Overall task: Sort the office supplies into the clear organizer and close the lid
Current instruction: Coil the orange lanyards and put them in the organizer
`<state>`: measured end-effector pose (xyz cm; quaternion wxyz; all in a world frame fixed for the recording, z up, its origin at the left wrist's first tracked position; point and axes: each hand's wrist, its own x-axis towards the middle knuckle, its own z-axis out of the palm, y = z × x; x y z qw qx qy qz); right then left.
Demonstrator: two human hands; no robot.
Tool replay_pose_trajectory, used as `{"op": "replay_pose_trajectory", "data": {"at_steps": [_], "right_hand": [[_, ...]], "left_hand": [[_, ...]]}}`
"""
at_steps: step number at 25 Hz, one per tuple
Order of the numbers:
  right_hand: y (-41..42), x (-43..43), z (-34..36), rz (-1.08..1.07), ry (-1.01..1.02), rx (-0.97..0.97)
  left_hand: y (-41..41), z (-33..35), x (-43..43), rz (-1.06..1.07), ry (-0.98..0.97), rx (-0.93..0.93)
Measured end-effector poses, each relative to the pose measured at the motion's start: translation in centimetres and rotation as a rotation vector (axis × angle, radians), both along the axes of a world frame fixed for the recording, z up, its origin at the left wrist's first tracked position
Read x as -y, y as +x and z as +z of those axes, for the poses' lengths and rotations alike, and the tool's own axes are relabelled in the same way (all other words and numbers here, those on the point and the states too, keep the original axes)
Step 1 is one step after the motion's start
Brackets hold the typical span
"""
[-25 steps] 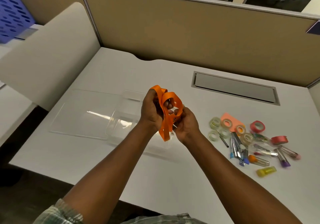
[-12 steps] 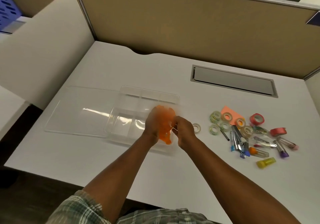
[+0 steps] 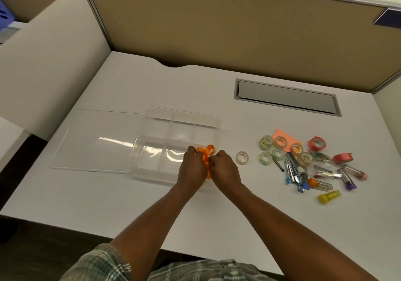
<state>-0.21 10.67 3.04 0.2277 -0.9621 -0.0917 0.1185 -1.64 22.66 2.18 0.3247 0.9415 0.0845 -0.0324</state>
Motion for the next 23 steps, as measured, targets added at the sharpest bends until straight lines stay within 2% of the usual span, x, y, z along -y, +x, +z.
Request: {"op": "replay_pose_trajectory", "data": {"at_steps": [3,5,8,10,12,18,23], "right_hand": [[-0.1,0.1,-0.7,0.154,-0.231,0.135],[0.0,0.1,-0.7,0.195,-0.255,0.18],[0.1,0.3,-0.4,0.17,-0.221,0.23],[-0.1,0.8,-0.5,0.123,-0.178,0.262],[-0.4,1.4,-0.6,0.086,-0.136,0.203],[-1.5,6.0,-0.7,-0.07,0.013,0.231],[-2.1,13.8,-1.4,-0.204,-0.023,0.164]], "left_hand": [[-0.4,0.1,0.0,-0.099,0.317,0.123],[-0.4,0.2,-0.3,-0.147,0.395,0.182],[-0.5,-0.5,-0.8,-0.27,0.338,0.241],[-0.6,-1.2,-1.0,-0.372,0.36,0.21],[-0.9,-1.6,-1.0,-0.44,0.41,0.19],[0.3,0.0,1.4,-0.28,0.505,0.243],[1.8,1.5,7.8,-0.398,0.4,0.255]]}}
